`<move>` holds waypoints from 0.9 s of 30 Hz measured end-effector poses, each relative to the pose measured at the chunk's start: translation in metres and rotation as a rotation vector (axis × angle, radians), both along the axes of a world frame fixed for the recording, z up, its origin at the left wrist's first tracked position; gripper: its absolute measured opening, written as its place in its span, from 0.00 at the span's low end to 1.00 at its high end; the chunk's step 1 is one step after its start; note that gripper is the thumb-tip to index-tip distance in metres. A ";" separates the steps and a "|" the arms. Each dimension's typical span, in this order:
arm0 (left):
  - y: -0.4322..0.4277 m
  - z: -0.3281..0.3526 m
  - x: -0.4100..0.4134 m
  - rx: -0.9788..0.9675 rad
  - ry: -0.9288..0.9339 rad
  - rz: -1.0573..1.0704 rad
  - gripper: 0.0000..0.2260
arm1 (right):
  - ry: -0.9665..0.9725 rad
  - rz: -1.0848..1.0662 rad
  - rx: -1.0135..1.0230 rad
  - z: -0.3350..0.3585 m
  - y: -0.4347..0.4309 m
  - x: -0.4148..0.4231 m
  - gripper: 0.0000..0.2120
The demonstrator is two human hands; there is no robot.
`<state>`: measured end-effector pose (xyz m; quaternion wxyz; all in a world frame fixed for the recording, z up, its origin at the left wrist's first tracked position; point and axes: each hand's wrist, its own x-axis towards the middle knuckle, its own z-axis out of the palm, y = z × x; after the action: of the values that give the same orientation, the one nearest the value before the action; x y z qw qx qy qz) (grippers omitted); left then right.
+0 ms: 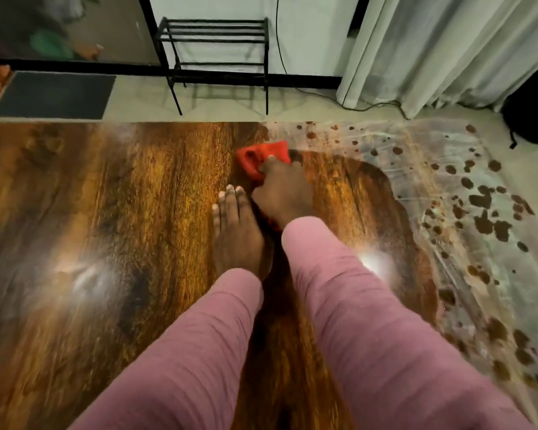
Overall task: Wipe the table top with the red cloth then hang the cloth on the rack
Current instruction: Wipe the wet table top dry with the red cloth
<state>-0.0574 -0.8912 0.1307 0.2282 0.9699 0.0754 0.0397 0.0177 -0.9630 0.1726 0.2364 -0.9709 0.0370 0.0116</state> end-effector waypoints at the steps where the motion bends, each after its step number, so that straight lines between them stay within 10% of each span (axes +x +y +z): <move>1: 0.000 -0.003 0.001 0.016 0.002 -0.006 0.27 | -0.006 0.108 -0.007 -0.003 0.000 -0.003 0.20; 11: -0.005 -0.007 -0.001 0.068 0.022 -0.053 0.31 | -0.046 -0.500 -0.139 0.002 -0.123 0.059 0.14; 21: 0.001 -0.003 0.003 0.060 0.132 -0.086 0.29 | -0.061 0.292 -0.019 -0.006 0.036 0.079 0.15; 27: -0.004 -0.009 -0.001 0.114 0.066 -0.043 0.27 | -0.079 -0.203 -0.148 -0.007 -0.106 0.103 0.14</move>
<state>-0.0587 -0.8955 0.1212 0.1710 0.9834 0.0596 0.0070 0.1210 -1.0692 0.1653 0.1651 -0.9767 0.1264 -0.0536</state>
